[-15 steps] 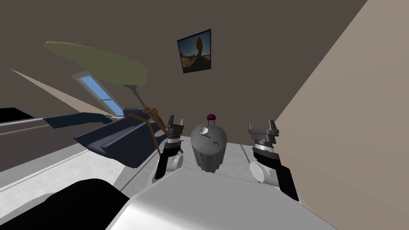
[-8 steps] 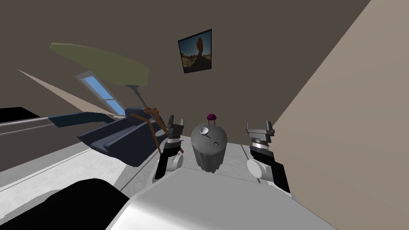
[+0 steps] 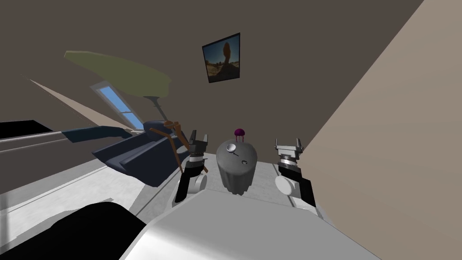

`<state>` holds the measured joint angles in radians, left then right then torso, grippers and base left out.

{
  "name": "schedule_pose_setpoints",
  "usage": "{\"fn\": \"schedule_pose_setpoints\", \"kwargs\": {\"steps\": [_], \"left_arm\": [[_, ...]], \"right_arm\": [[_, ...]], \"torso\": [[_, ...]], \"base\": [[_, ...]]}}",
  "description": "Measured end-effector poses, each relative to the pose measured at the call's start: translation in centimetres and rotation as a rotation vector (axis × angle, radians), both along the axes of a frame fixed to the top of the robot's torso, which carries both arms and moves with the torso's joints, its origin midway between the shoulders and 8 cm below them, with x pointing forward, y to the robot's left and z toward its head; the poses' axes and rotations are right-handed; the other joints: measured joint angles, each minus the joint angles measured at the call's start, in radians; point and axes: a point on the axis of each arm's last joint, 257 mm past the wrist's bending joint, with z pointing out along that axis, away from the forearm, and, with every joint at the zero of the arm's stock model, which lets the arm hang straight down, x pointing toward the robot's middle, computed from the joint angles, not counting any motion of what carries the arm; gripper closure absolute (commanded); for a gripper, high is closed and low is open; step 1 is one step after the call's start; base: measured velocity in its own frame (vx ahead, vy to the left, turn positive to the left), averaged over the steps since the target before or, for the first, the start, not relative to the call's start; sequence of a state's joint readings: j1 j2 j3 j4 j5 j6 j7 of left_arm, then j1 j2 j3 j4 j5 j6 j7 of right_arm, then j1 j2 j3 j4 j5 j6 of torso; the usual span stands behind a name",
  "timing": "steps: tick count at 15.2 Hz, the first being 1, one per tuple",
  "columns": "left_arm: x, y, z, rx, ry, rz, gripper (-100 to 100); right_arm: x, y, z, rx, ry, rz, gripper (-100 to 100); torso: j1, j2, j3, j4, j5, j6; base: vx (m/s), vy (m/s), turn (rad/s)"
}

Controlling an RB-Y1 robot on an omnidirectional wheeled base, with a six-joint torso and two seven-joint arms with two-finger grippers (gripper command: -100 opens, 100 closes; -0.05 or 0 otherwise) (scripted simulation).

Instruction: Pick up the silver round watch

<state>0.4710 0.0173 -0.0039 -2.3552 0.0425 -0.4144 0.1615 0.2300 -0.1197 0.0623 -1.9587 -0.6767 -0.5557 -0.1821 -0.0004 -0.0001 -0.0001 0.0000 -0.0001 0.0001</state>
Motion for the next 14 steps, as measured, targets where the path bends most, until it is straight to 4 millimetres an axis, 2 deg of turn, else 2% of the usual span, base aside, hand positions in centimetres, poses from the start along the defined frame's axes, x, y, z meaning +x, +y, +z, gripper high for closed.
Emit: {"fn": "schedule_pose_setpoints", "kwargs": {"steps": [14], "left_arm": [[0.0, 0.0, 0.0, 0.0, 0.0, 0.0, 0]], "right_arm": [[4.3, -0.5, -5.2, 0.301, 0.05, 0.091, -100]], "torso": [[0.0, 0.0, 0.0, 0.0, 0.0, 0.0]], "base": [[-0.003, -0.004, 0.023]]}}
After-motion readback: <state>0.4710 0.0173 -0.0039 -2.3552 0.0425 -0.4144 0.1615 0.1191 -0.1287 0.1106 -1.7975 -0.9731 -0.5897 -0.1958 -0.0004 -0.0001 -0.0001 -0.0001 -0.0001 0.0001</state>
